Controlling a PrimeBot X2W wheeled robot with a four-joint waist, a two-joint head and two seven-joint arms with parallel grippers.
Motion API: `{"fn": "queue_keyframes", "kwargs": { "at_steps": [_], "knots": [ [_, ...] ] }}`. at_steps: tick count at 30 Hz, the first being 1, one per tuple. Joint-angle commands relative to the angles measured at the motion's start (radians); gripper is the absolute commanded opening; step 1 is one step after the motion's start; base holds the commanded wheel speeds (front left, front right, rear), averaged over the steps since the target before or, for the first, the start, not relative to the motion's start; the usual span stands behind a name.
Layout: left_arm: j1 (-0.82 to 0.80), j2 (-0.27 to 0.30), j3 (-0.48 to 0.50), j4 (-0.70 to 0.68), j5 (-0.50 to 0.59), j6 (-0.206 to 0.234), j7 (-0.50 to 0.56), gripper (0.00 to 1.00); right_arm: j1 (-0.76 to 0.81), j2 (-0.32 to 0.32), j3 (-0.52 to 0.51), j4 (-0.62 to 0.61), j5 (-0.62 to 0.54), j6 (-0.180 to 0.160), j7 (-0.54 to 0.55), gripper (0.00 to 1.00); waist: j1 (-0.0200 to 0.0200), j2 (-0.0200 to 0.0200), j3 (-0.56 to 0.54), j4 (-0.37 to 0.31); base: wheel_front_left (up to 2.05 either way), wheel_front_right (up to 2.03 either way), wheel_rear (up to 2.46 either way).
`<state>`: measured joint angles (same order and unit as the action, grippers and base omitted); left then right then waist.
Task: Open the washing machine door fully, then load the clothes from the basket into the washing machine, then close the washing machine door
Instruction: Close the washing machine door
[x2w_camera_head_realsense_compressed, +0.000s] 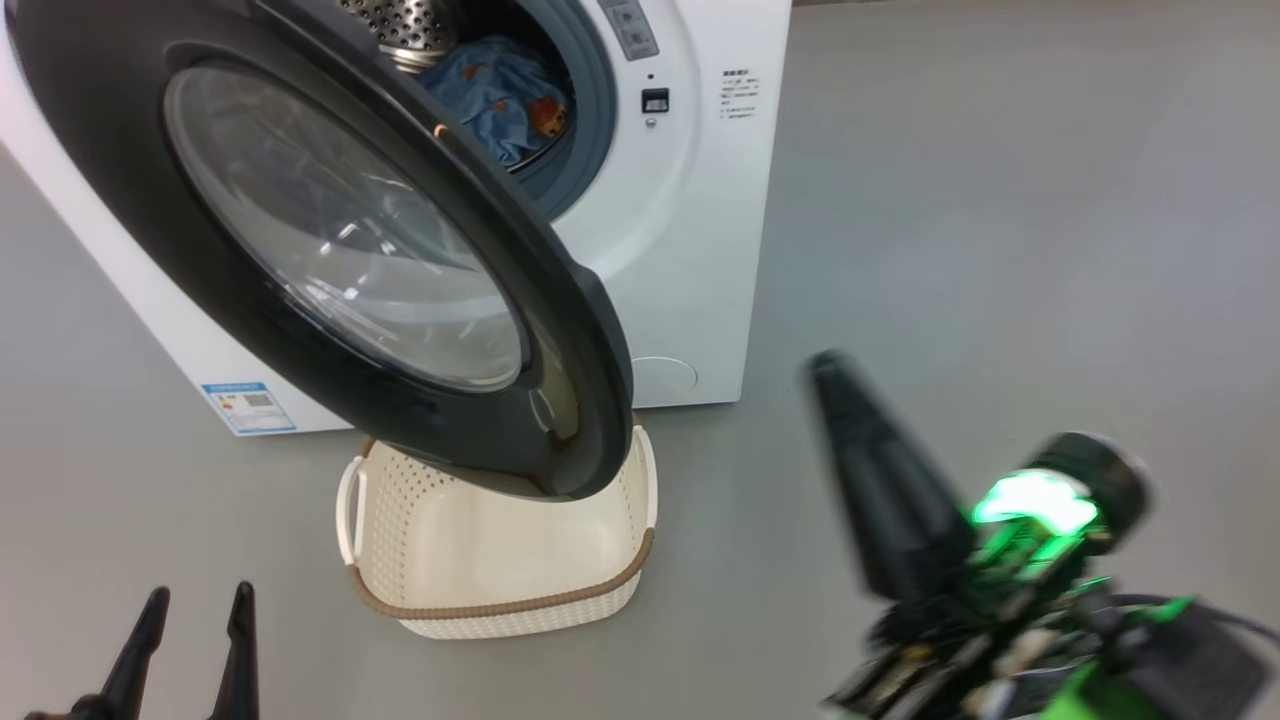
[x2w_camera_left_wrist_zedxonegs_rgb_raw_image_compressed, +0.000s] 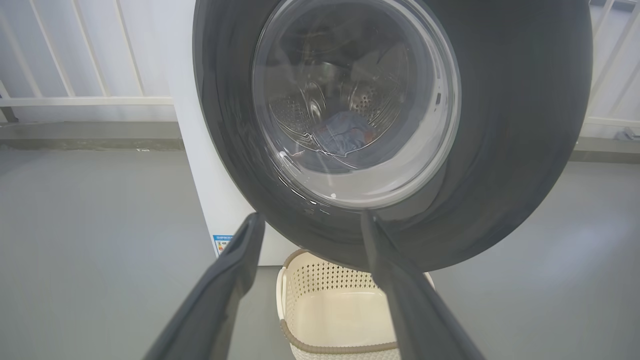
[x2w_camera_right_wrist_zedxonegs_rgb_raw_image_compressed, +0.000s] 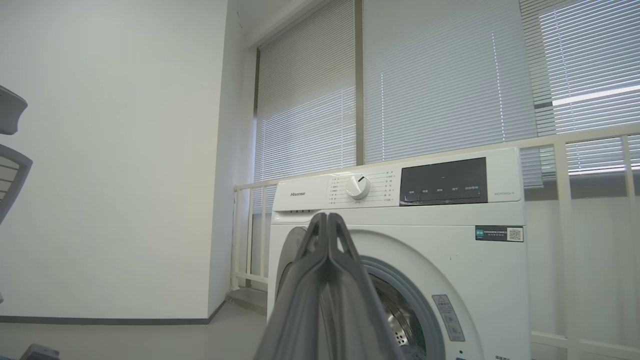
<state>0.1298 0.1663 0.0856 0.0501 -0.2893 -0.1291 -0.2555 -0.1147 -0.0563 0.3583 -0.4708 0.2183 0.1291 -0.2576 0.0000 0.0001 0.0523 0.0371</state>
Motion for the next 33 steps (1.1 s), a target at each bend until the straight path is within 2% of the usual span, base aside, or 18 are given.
{"fn": "queue_keyframes", "kwargs": {
  "at_steps": [1,4,8,15,24,33],
  "knots": [
    [-0.052,0.023,0.032,-0.024,-0.010,-0.002,-0.006,1.00,-0.037,0.006,0.045,-0.022,-0.010,0.002,-0.004,0.00,0.0000,-0.0001,0.005,0.008,0.00,0.00,0.00],
    [-0.062,0.023,0.022,-0.024,-0.013,-0.002,-0.006,1.00,-0.075,0.006,0.143,0.039,-0.027,0.002,-0.004,0.00,0.0000,-0.0001,0.011,0.026,0.00,0.00,0.00],
    [-0.081,0.022,0.008,-0.028,-0.017,-0.002,-0.006,1.00,-0.134,0.006,0.250,0.182,-0.059,0.002,-0.004,0.00,0.0000,-0.0001,0.025,0.063,0.00,0.00,0.00],
    [-0.119,0.024,-0.028,-0.034,-0.044,-0.002,-0.006,1.00,-0.206,0.006,0.349,0.411,-0.053,0.002,-0.004,0.00,0.0000,-0.0001,0.075,0.147,0.00,0.00,0.00],
    [-0.193,0.036,-0.091,-0.042,-0.096,-0.002,-0.006,1.00,-0.267,0.006,0.335,0.585,-0.053,0.002,-0.004,0.00,0.0000,-0.0001,0.182,0.264,0.00,0.00,0.00],
    [-0.251,0.050,-0.119,-0.054,-0.133,-0.002,-0.006,1.00,-0.311,0.006,0.236,0.651,-0.094,0.002,-0.004,0.00,0.0000,-0.0001,0.261,0.298,0.00,0.00,0.00]
  ]
}}
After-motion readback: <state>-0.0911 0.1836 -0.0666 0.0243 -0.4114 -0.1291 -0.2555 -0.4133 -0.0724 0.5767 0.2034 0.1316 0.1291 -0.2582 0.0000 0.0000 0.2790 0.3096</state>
